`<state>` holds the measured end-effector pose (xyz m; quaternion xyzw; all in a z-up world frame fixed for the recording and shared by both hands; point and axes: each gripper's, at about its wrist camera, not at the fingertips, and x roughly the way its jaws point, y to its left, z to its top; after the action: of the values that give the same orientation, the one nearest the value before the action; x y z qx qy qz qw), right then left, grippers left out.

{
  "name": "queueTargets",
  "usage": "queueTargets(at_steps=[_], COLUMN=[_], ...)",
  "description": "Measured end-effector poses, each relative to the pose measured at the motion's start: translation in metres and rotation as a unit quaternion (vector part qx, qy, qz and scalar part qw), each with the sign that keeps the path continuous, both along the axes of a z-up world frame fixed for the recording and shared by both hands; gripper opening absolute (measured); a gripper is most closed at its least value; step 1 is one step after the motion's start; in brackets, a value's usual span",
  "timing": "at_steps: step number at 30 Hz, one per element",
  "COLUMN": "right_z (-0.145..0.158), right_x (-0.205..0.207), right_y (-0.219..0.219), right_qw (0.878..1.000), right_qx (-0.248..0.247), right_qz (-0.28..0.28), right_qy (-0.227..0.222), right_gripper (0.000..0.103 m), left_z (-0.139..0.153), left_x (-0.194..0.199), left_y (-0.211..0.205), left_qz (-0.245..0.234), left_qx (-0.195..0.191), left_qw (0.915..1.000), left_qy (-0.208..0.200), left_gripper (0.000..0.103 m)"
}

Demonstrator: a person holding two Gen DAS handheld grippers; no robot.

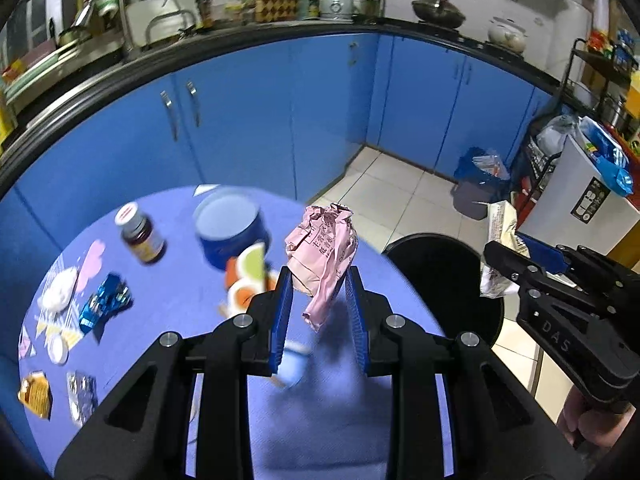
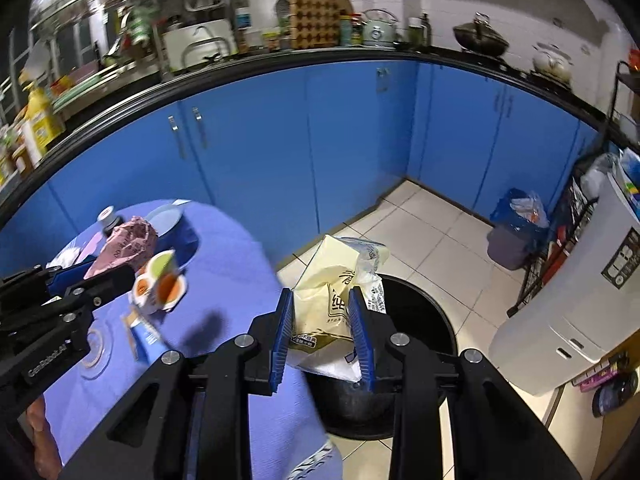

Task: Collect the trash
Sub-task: 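Carry both items over the black bin and open both tools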

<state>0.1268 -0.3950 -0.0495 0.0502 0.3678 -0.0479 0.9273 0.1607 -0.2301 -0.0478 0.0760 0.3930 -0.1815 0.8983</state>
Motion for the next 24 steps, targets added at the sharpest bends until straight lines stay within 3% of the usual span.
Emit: queueTargets(at_steps=[5,7,9,10,24], right_z=[-0.002,-0.004,-0.005,-0.005,-0.027], right_x=[0.008,0.010,0.010,0.008,0.009], right_y=[-0.024,-0.032,-0.041,-0.043,-0.079], right_qw=[1.000,0.999,0.999,0.998,0.992], right_qx=[0.005,0.005,0.002,-0.003,-0.005], right_qz=[-0.024,-0.036,-0.053,-0.062,-0.126], right_qy=[-0.002,-0.001,-0.008,-0.014,0.016], right_gripper=[0.031,0.043,0.072,0.075,0.076], left_z=[0.002,0.001,0.001,0.000,-0.010], left_x=[0.012,0.017,0.020,0.022,0.038], left_y=[-0.027,-0.036,-0.044,-0.049,-0.110], left_qz=[-0.018,-0.025,-0.030,-0.034,-0.105], left_qx=[0.001,0.001,0.002,0.001,-0.009], left_qw=[0.9998,0.9997,0.9995,0.9994,0.9939], left_qy=[-0.001,0.002,0.001,0.002,0.031], left_gripper=[0.028,0.028,0.028,0.028,0.030])
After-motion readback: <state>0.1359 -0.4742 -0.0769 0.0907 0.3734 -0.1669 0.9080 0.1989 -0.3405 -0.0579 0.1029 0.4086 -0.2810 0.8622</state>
